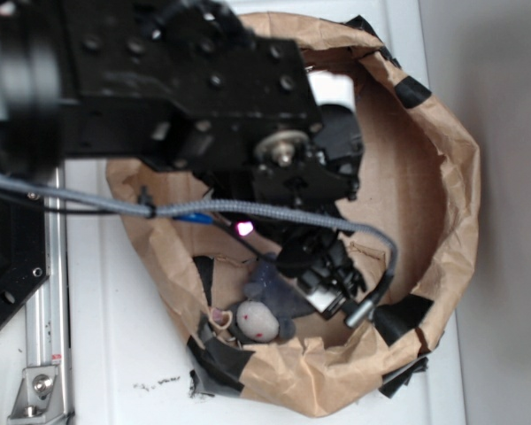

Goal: Grab the gray animal.

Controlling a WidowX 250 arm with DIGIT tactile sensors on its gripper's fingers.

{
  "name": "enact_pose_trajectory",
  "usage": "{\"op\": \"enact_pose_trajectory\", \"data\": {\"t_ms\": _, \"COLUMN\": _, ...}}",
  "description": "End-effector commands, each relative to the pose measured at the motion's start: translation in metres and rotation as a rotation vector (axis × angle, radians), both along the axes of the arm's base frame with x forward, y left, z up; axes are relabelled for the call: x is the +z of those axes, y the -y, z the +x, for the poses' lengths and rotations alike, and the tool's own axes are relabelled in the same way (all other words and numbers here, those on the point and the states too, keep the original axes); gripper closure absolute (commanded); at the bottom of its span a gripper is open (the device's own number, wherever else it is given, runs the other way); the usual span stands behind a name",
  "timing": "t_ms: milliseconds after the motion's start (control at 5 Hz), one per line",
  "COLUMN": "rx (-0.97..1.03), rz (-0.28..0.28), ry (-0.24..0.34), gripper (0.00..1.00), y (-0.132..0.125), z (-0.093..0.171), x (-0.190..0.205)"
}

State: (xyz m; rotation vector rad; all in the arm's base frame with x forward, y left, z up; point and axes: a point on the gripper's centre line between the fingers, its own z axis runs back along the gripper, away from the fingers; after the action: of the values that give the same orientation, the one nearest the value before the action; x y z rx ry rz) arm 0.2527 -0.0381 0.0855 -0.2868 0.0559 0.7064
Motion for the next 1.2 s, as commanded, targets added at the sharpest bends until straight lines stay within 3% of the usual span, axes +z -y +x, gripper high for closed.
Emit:
{"op": "enact_pose_trajectory", "data": {"t_ms": 0, "rx": -0.119, "rz": 0.039, "ry": -0.051, "gripper": 0.00, "y": 0.044, "z": -0.020, "x": -0.051}}
{"op": "enact_pose_trajectory", "data": {"t_ms": 200, "rx": -0.095, "rz": 0.069, "ry": -0.045, "gripper": 1.00, "y": 0.045, "z": -0.016, "x": -0.062}}
{"op": "enact_pose_trajectory", "data": {"t_ms": 400, "rx": -0.127, "rz": 0.070, "ry": -0.001, "gripper": 1.00, "y": 0.035, "z": -0.003, "x": -0.032}}
{"op": "enact_pose_trajectory", "data": {"t_ms": 600, "rx": -0.208, "rz": 0.108, "ry": 0.094, "gripper": 1.00, "y": 0.015, "z": 0.011, "x": 0.019}}
{"op": "enact_pose_trajectory", "data": {"t_ms": 800, "rx": -0.330, "rz": 0.205, "ry": 0.302, "gripper": 1.00, "y": -0.014, "z": 0.017, "x": 0.074}}
{"op": "enact_pose_trajectory", "data": {"t_ms": 1000, "rx": -0.435, "rz": 0.419, "ry": 0.503, "gripper": 1.00, "y": -0.043, "z": 0.013, "x": 0.107}}
